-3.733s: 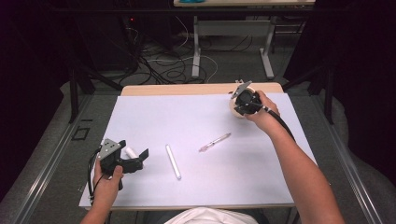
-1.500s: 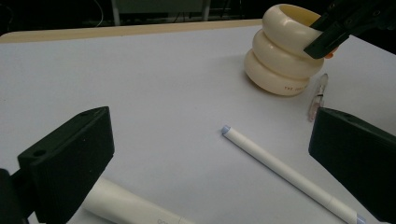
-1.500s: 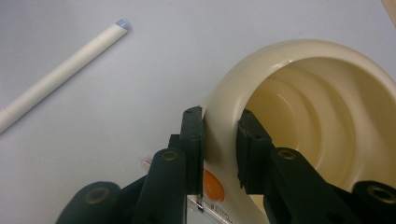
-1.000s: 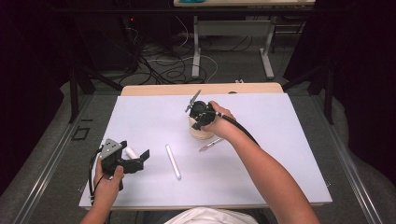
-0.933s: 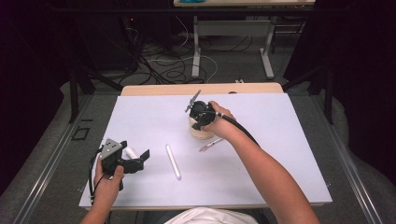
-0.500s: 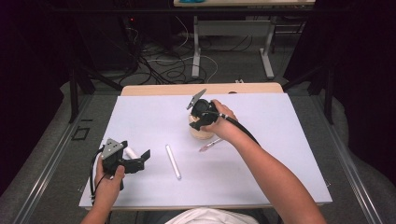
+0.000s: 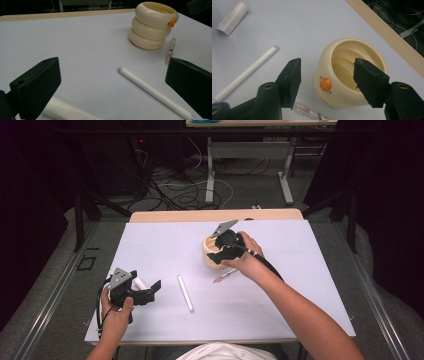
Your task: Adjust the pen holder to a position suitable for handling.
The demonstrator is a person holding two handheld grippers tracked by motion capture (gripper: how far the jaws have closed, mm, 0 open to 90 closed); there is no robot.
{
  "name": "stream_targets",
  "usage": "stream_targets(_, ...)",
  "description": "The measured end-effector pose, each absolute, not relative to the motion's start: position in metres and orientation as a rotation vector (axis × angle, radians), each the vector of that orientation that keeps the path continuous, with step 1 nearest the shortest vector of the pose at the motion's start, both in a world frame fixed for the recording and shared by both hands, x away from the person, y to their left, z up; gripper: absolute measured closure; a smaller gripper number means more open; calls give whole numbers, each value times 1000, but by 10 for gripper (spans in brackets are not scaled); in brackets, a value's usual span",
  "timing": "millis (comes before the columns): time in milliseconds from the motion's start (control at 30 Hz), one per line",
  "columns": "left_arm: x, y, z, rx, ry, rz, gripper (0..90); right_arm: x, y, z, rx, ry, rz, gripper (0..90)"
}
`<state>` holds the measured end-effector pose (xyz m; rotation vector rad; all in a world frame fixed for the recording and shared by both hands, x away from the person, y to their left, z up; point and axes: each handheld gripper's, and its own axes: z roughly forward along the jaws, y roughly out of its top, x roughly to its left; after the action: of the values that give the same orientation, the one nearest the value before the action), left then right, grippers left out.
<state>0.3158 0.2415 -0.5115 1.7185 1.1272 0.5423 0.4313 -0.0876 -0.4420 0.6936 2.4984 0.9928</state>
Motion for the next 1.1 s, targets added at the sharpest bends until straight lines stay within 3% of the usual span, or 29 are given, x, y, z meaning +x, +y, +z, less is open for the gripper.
stream_targets(567, 315, 239, -511, 1723, 1117, 528, 2, 383, -129, -450, 747, 2367, 1179, 287)
stream_targets(1100, 317, 234, -511, 1709, 1109, 481, 2, 357, -189, -480, 916, 2218, 1251, 227)
